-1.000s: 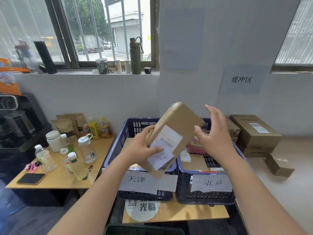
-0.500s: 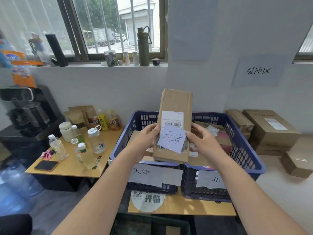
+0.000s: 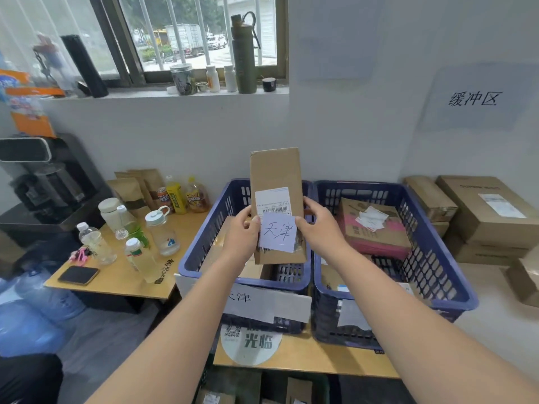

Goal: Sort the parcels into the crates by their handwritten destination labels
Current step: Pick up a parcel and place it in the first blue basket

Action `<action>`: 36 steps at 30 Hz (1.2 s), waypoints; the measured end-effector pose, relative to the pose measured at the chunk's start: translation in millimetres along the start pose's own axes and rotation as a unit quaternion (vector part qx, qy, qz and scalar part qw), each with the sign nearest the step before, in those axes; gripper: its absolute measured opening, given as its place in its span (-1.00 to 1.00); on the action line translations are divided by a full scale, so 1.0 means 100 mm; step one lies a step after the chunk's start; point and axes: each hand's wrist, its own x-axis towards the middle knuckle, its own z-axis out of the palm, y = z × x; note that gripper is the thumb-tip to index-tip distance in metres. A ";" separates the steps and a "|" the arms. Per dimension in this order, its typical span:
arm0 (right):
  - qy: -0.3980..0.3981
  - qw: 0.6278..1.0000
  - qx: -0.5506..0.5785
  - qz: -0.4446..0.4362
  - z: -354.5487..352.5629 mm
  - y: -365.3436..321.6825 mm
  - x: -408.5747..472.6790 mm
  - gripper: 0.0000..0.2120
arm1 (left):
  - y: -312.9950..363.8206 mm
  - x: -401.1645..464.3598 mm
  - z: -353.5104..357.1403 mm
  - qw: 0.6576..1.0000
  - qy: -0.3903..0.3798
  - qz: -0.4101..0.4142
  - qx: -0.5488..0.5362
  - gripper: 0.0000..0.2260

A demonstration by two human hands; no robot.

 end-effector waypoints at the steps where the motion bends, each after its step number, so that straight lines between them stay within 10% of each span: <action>1: 0.004 1.000 -0.013 0.009 0.07 0.07 0.05 -0.43 | -0.06 0.06 0.02 1.000 -0.003 -0.003 -0.001 -0.69; 10: -0.020 0.972 -0.192 0.136 0.63 0.53 0.59 -0.32 | -0.56 0.84 0.11 0.989 -0.090 -0.055 0.100 -0.69; 24: -0.155 0.813 -0.498 0.260 1.15 0.59 0.86 -0.40 | -0.90 1.21 0.22 0.938 -0.190 0.002 0.288 -0.58; 36: -0.165 0.805 -0.499 0.274 1.33 0.72 0.87 -0.01 | -1.05 1.26 0.24 0.907 -0.221 -0.024 0.359 -0.63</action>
